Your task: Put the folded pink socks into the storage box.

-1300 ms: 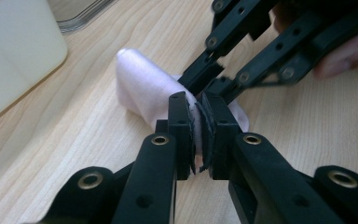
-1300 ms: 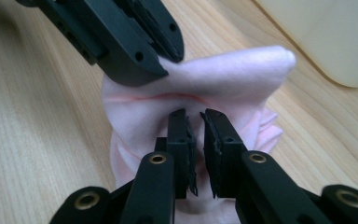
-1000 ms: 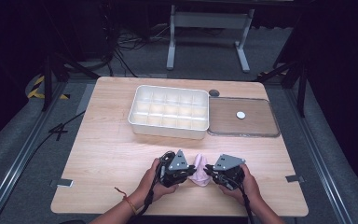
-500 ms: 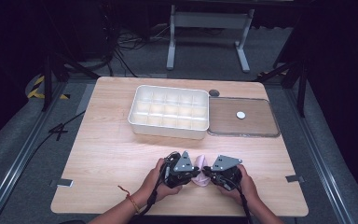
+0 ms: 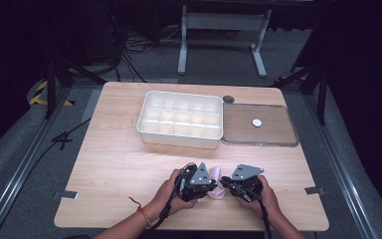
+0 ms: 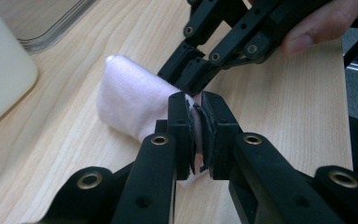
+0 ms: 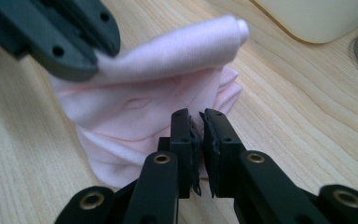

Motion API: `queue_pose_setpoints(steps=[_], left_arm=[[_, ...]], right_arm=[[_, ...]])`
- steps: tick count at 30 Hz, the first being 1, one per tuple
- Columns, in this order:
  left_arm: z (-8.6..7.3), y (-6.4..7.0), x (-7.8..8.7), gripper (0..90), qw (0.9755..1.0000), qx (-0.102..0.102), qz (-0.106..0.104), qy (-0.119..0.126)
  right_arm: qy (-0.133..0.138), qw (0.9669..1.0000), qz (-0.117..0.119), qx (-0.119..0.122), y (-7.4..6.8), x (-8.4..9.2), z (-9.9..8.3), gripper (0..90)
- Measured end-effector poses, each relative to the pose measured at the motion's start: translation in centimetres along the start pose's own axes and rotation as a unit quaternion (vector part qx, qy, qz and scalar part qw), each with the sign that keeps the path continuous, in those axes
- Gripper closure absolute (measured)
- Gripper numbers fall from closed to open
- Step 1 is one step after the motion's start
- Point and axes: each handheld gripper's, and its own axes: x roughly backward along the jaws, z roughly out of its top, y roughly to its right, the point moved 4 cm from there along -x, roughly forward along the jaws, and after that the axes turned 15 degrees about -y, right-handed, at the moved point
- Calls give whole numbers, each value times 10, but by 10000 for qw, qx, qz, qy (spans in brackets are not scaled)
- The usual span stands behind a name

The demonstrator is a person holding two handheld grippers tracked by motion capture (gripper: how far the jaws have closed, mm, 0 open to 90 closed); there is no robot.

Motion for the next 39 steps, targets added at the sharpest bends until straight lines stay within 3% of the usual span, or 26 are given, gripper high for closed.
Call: queue_pose_setpoints(steps=[8,12,16,20,24,29,31,35,39], left_arm=[[-1,6,-15,821,9997,-78,-40,-214],[-1,7,-19,817,9997,-91,-41,-209],[-1,7,-22,818,9996,-90,-48,-250],[0,8,-23,817,9996,-81,8,-268],[0,10,-23,810,9993,-200,113,-297],[-2,10,-22,795,9994,-174,8,-287],[-2,11,-22,779,9995,-152,-25,-263],[-3,13,-19,744,9996,-96,-172,-206],[-4,13,-9,701,9994,-102,-326,-98]], right_arm=[[9,10000,34,-15,2,1,0,820],[123,9999,-14,-111,9,8,0,824],[584,9978,-37,-306,15,28,5,818],[884,9958,65,-222,6,37,15,765],[676,9977,39,-20,-4,28,20,767],[311,9994,30,-179,2,12,12,780],[172,9998,-50,-64,5,8,8,782],[119,9998,42,-148,7,3,4,793],[41,10000,9,-52,5,-1,3,809]])
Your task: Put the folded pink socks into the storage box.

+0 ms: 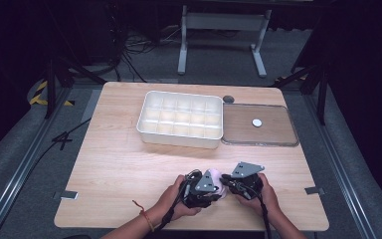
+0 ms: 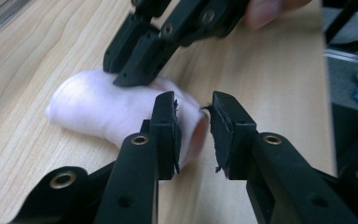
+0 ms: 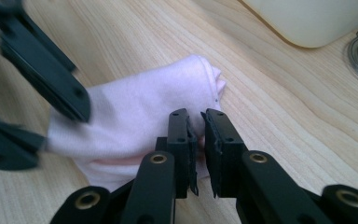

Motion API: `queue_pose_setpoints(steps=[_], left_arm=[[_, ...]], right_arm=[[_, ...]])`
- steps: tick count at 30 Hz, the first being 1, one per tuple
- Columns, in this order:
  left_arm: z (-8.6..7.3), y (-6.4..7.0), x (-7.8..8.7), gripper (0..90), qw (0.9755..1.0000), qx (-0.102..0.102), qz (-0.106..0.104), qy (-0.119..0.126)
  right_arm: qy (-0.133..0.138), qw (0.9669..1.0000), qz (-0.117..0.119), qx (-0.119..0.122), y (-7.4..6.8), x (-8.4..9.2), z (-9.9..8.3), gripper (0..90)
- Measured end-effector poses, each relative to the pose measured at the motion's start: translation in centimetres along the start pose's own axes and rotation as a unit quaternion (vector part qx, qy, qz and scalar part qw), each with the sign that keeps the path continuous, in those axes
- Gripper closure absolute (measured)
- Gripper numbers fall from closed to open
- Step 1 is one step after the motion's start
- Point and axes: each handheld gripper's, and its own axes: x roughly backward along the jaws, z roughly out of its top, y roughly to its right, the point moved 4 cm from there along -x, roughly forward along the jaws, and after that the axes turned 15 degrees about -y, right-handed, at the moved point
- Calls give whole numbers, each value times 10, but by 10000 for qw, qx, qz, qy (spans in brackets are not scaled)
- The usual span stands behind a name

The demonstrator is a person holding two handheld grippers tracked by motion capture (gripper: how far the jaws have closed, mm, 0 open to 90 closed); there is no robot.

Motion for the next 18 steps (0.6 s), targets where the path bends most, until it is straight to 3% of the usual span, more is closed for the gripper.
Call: queue_pose_setpoints(steps=[4,7,9,13,18], left_arm=[[0,-6,26,682,9994,93,34,320],[-3,-16,28,692,9981,346,17,518],[-6,-17,19,695,9986,328,4,412],[-10,-12,-2,702,9999,98,27,96],[-12,-7,-11,706,9999,-15,145,-30]], right_arm=[[25,10000,20,-15,0,0,0,807],[39,10000,5,-12,0,0,0,808],[35,10000,-8,7,0,0,0,808],[43,10000,-21,13,0,0,0,807],[34,10000,14,7,-1,0,-1,808]])
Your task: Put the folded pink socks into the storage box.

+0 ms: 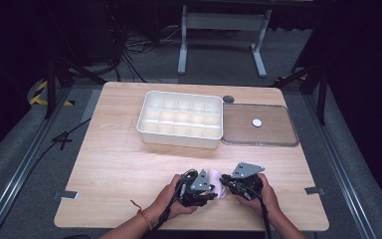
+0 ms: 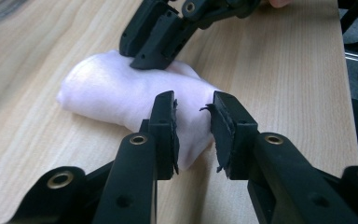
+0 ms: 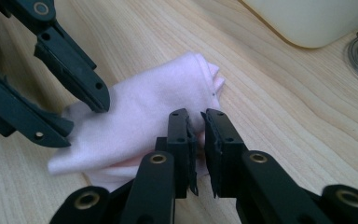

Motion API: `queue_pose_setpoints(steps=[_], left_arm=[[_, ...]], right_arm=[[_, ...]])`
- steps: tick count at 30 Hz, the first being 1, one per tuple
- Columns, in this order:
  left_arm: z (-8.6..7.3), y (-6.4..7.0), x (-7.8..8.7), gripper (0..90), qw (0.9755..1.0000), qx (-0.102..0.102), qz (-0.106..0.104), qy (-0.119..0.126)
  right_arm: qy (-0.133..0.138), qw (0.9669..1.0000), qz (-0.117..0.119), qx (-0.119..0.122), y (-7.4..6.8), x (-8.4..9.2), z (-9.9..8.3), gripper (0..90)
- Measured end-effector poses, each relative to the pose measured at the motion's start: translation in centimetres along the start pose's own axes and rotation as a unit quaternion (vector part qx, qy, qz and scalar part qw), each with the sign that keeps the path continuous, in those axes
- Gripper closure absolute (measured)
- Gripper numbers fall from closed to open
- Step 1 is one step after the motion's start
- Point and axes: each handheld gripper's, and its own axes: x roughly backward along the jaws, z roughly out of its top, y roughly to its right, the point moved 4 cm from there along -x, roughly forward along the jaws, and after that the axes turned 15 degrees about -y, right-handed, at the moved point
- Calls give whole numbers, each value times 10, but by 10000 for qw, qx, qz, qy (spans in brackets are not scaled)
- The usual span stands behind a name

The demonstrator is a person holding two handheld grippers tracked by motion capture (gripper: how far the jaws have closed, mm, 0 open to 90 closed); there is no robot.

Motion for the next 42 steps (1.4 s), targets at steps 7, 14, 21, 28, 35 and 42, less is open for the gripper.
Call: queue_pose_setpoints(steps=[7,14,21,28,35,42], left_arm=[[-2,2,-3,710,10000,-28,29,-67],[-2,2,-5,714,10000,0,39,-29],[-3,1,-5,715,10000,13,-12,-8],[-3,1,-5,715,10000,3,-24,-13],[-6,-1,-5,714,9999,48,-93,-12],[-7,-1,-1,655,9999,-23,-101,-115]], right_arm=[[4,10000,-21,-22,2,3,-1,786],[462,9985,63,-281,6,25,8,670],[489,9978,175,-416,7,20,21,516],[-30,9963,676,-528,15,-4,18,446],[-188,9860,1462,-784,24,-16,17,504],[-134,9776,1936,-812,26,-19,15,654]])
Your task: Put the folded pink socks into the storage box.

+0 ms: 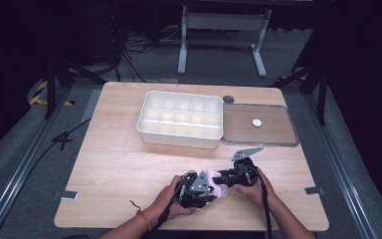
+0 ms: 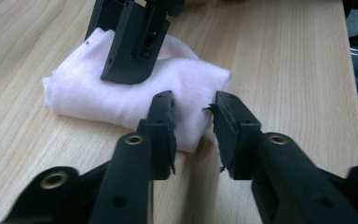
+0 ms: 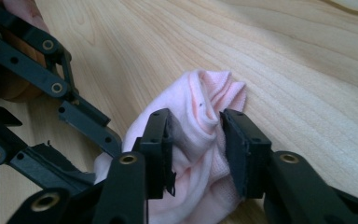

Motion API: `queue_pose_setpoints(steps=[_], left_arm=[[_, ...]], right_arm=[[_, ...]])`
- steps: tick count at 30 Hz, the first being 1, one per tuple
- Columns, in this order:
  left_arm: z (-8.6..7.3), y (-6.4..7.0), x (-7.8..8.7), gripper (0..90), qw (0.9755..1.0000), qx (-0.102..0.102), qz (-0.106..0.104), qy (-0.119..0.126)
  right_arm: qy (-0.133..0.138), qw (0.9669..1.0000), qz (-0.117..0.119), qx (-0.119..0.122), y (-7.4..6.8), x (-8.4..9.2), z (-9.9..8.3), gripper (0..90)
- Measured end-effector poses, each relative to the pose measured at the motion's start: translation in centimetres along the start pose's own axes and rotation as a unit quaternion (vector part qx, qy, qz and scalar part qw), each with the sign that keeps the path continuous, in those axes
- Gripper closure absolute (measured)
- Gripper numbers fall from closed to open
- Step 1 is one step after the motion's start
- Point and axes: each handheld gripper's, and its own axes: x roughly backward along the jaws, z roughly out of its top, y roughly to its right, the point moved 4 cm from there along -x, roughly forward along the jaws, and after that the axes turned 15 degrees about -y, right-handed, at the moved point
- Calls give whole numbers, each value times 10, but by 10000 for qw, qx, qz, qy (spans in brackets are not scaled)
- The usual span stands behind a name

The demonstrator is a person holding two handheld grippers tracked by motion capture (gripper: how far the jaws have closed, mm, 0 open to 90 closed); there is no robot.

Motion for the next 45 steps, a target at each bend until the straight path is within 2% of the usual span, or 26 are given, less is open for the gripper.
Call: queue_pose_setpoints(steps=[2,7,8,11,13,16,20,24,25,26,33,39,41,45], left_arm=[[-3,-2,6,597,9998,-57,88,-187],[-19,-11,28,409,9988,36,272,-395],[-19,-11,28,363,9988,36,272,-395],[-36,-18,43,315,9980,154,386,-470],[-52,-25,51,249,9978,334,370,-445],[-72,-33,59,225,9966,526,440,-453],[-95,-41,65,195,9950,589,494,-631],[-111,-49,66,199,9937,834,473,-585],[-114,-51,65,194,9937,840,461,-580],[-116,-51,64,194,9935,902,431,-536],[-120,-52,64,175,9937,907,478,-442],[-123,-53,63,153,9942,923,508,-219],[-124,-52,62,152,9937,993,510,-124],[-124,-52,62,152,9937,991,510,-127]], right_arm=[[-6,10000,-64,57,-1,0,0,685],[-39,9996,-233,164,-4,1,1,712],[-39,9996,-233,164,-4,1,1,712],[-47,9994,-299,187,-7,2,1,722],[-17,9989,-397,231,-8,2,1,726],[3,9985,-466,275,-9,3,0,733],[23,9980,-551,306,-11,5,-1,738],[90,9976,-608,305,-11,7,-3,741],[116,9974,-636,318,-12,8,-3,742],[123,9974,-641,316,-12,9,-3,743],[225,9961,-752,412,-15,17,-6,744],[326,9946,-847,501,-17,23,-9,744],[336,9943,-862,524,-17,25,-9,744],[348,9934,-919,595,-19,26,-9,745]])
